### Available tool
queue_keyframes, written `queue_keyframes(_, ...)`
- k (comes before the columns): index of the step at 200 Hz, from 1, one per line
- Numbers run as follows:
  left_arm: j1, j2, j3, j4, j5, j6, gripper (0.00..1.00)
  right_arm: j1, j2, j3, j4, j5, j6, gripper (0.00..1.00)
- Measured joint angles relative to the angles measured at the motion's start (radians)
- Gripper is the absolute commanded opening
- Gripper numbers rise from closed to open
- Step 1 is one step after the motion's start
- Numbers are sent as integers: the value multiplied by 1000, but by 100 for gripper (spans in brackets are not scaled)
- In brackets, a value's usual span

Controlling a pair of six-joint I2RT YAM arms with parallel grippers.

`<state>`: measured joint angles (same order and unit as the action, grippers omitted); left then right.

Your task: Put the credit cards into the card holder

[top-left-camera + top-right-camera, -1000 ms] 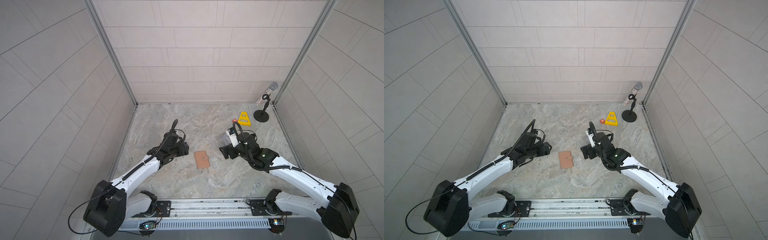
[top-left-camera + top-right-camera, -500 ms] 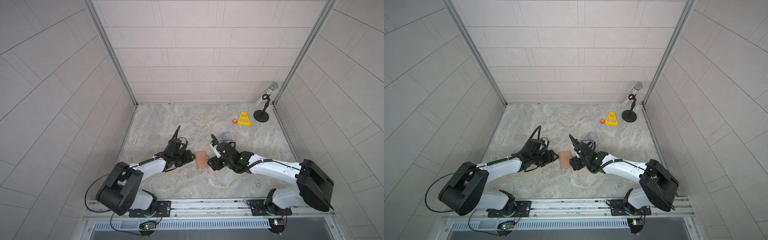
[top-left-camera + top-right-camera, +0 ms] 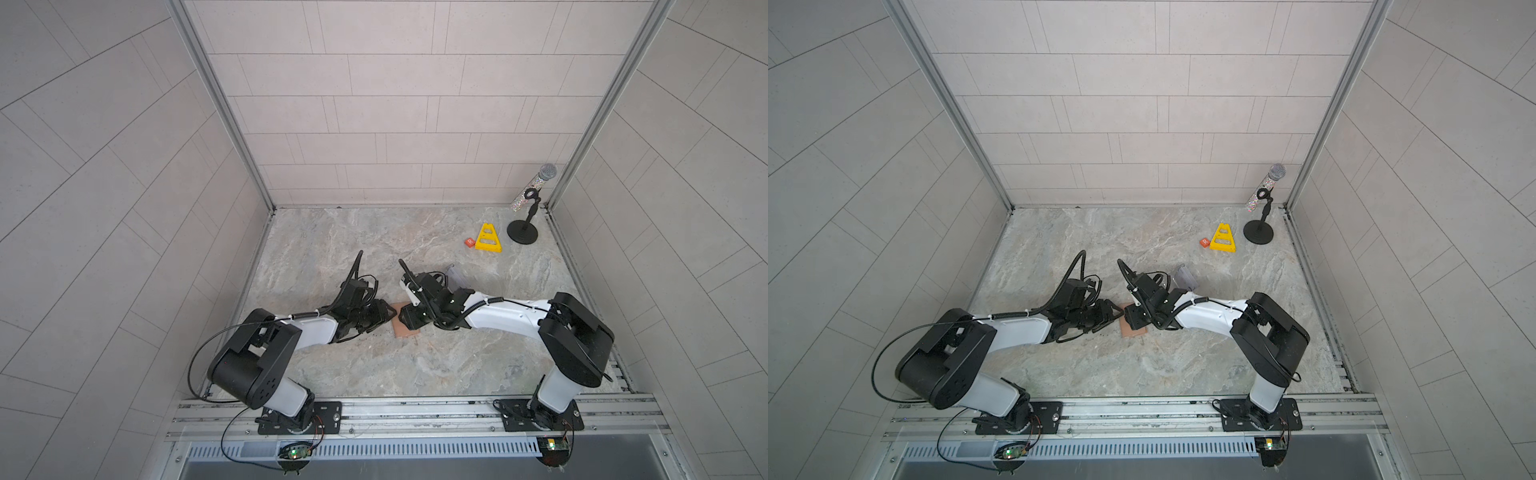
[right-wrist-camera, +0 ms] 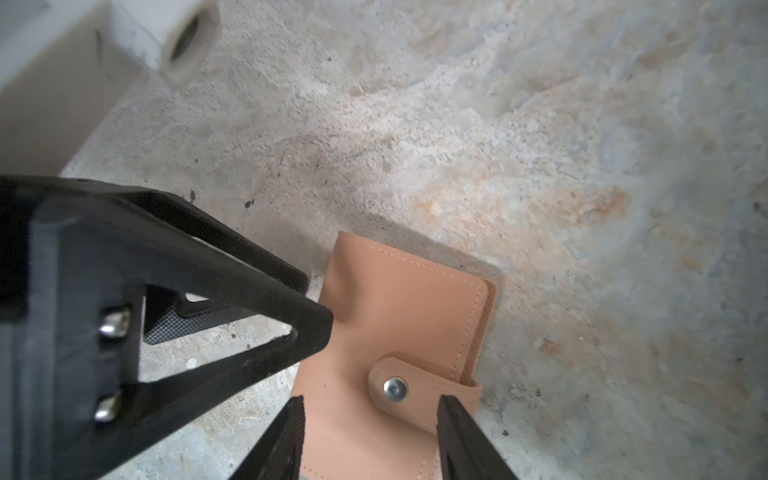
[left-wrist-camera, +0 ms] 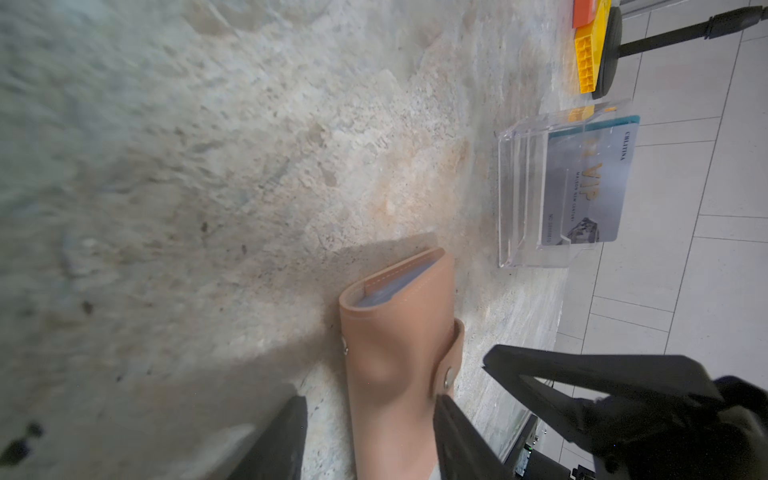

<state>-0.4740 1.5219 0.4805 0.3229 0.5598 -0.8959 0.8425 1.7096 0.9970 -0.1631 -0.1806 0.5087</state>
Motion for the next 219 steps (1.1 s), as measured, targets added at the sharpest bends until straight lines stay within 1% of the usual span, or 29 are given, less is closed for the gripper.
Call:
queue_keyframes(29, -6, 27, -3, 49, 12, -17, 49, 0, 22, 0, -19, 10, 6, 51)
queue_keyframes(61, -10, 51, -4, 89, 22, -32, 46, 0, 51, 11, -21, 16, 13, 51)
queue_keyframes(82, -14, 60, -4, 101, 24, -37, 42, 0, 52, 13, -21, 24, 20, 52)
queue_keyframes(95, -16, 64, -5, 105, 23, -40, 36, 2, 55, 13, -21, 32, 27, 52)
queue_keyframes(110, -18, 70, -7, 106, 20, -46, 32, 3, 62, 17, -21, 42, 33, 51)
queue_keyframes(125, -18, 72, -8, 105, 16, -53, 26, 5, 67, 22, -21, 53, 41, 50)
queue_keyframes(140, -18, 72, -8, 98, 14, -56, 20, 7, 72, 26, -22, 67, 47, 47)
queue_keyframes(157, -18, 72, -8, 99, 16, -53, 16, 10, 74, 27, -23, 87, 51, 44)
queue_keyframes(219, -24, 60, -8, 85, 13, -43, 15, 36, 104, 79, -82, 165, 36, 38)
